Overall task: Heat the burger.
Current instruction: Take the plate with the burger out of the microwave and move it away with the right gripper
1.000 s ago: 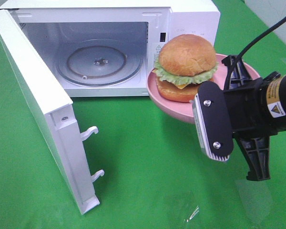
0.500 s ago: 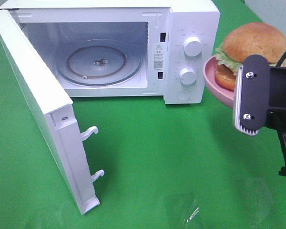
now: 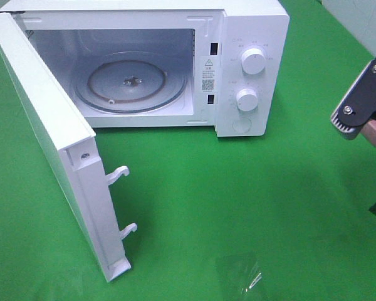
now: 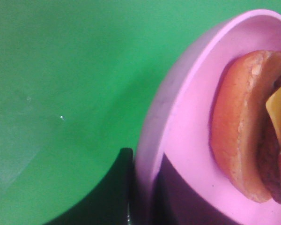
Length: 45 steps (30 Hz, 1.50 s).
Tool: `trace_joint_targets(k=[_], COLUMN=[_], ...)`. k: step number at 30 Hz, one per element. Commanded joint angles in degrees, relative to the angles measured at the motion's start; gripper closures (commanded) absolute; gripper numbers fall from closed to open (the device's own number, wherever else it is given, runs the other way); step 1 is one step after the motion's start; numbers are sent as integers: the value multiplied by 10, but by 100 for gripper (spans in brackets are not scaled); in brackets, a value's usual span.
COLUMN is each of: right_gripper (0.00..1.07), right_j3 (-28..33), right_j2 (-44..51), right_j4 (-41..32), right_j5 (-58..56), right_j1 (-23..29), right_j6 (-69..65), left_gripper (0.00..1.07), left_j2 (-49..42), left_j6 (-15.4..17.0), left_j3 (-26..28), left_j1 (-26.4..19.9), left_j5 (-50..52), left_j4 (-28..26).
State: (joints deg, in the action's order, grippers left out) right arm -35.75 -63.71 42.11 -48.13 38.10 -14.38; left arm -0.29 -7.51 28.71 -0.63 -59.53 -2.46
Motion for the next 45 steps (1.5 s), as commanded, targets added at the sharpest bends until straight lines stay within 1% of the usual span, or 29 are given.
trace_joint_targets(k=[1, 6, 7, 8, 9, 10, 11, 16, 19, 20, 27, 34, 40, 41, 42, 43, 44, 45], right_gripper=[107, 107, 107, 107, 107, 107, 107, 107, 107, 107, 107, 107, 107, 107, 107, 107, 107, 107], right_j3=[-6, -6, -6, -6, -6, -6, -6, -5, 12, 28, 48, 54, 54, 54, 54, 54, 54, 54], right_j2=[7, 7, 7, 7, 7, 7, 7, 7, 7, 7, -6, -69, -117, -133, -160, -160, -183, -183], right_j4=[37, 37, 37, 37, 38, 38, 39, 38, 48, 56, 70, 93, 113, 120, 120, 120, 123, 123], right_j5=[-22, -54, -64, -64, -72, -72, -85, -107, -105, -105, -103, -96, -61, -51, -28, -28, -7, -7], right_j1=[-2, -2, -2, -2, -2, -2, -2, -2, -2, -2, -2, -2, -2, -10, -30, -30, -52, -52], right_j6=[-48, -95, -131, -131, -176, -176, -208, -241, -266, -286, -332, -381, -432, -450, -464, -464, -466, -466], left_gripper=[7, 7, 7, 7, 7, 7, 7, 7, 7, 7, 7, 7, 7, 7, 7, 7, 7, 7], left_j2=[-14, -14, -14, -14, -14, -14, -14, -14, -14, -14, -14, -14, -14, -14, -14, -14, -14, -14], left_j6=[-1, -1, -1, -1, -1, -1, -1, -1, -1, -1, -1, -1, -1, -1, -1, -1, -1, -1], left_j3=[-2, -2, -2, -2, -2, -2, -2, -2, -2, -2, -2, -2, -2, -2, -2, -2, -2, -2], left_j1=[-1, -1, -1, -1, -1, -1, -1, -1, -1, -1, -1, -1, -1, -1, -1, -1, -1, -1], left_j5=[0, 0, 0, 0, 0, 0, 0, 0, 0, 0, 0, 0, 0, 0, 0, 0, 0, 0], left_j4=[-1, -1, -1, -1, -1, -1, -1, -1, -1, -1, -1, -1, -1, -1, -1, -1, -1, -1])
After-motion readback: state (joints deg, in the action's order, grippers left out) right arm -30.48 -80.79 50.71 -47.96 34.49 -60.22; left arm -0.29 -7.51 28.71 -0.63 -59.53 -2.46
